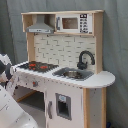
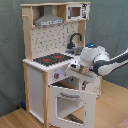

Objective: Play with the kitchen

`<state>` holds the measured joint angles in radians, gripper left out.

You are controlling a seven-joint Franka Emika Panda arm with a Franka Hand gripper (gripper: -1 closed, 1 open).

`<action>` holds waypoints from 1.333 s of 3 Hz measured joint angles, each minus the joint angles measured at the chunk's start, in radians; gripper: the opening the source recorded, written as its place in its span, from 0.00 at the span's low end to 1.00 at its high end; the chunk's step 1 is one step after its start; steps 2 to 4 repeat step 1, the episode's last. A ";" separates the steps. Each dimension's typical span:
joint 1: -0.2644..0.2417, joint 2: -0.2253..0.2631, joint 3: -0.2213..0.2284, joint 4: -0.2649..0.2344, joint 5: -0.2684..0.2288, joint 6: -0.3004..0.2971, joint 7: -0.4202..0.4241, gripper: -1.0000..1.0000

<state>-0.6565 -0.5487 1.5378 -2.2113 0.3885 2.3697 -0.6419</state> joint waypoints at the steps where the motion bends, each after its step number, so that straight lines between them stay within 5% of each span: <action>1: 0.019 -0.059 -0.028 0.002 -0.001 -0.068 0.048 1.00; 4: 0.019 -0.059 -0.028 0.002 -0.001 -0.068 0.048 1.00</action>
